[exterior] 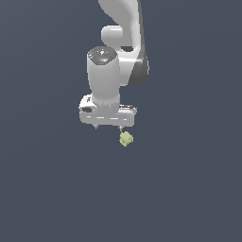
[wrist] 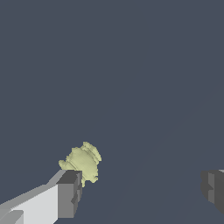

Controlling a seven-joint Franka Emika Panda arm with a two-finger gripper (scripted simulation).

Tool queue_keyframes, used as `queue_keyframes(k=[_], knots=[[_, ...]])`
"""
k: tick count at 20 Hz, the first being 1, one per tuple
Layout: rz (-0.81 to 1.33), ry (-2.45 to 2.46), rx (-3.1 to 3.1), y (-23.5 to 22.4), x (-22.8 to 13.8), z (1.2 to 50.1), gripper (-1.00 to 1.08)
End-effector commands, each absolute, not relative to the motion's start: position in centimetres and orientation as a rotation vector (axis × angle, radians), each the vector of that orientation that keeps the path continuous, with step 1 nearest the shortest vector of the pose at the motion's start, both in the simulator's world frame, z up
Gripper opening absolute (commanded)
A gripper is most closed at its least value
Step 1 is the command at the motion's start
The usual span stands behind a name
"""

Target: Pick up the object and move it to a goal position.

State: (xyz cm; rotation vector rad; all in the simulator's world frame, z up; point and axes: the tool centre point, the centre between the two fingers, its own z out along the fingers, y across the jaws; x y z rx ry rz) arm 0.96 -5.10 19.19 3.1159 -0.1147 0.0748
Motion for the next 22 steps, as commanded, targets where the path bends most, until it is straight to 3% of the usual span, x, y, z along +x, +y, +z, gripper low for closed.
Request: queue_keyframes(k=[1, 22], knots=[[0.075, -0.115, 3.116, -5.1, 1.0, 19.2, 1.00], [0.059, -0.167, 3.115, -3.3, 0.1, 16.6, 1.00]])
